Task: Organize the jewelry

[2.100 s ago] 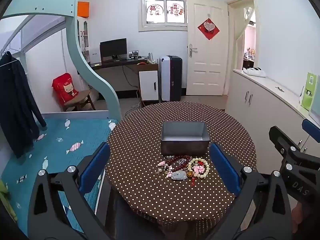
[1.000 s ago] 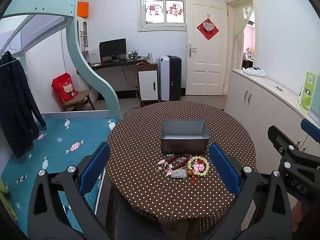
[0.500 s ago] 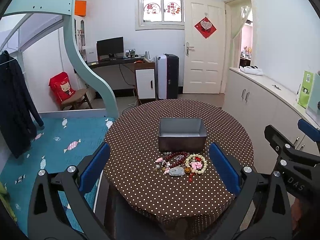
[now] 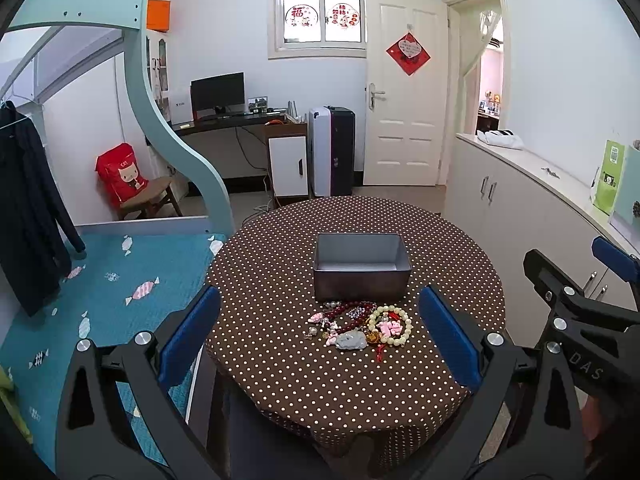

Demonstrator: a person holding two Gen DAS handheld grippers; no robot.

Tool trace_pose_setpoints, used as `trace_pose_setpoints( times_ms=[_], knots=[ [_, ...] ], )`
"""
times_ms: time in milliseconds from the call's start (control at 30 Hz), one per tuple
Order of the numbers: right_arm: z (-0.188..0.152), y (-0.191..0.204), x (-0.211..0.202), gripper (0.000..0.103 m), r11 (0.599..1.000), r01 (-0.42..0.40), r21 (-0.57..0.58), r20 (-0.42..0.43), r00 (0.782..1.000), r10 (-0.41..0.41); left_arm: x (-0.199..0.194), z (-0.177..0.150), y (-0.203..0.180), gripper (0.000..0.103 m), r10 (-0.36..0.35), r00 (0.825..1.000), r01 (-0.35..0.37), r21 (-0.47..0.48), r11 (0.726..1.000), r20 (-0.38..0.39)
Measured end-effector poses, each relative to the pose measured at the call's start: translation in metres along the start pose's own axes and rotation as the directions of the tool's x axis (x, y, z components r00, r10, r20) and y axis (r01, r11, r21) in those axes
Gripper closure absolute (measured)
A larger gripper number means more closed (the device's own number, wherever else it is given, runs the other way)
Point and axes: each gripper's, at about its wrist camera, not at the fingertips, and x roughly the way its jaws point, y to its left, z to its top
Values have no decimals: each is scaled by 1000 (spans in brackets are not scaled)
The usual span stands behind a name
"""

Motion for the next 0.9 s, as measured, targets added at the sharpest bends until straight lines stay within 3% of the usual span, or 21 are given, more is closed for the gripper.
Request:
trace_pose_setpoints(
  times_ms=[900],
  knots=[
    [0,0,0,7,1000,0,0,-9,1000,0,0,-2,2,5,-15,1000,15,-5,1000,-16]
  ],
)
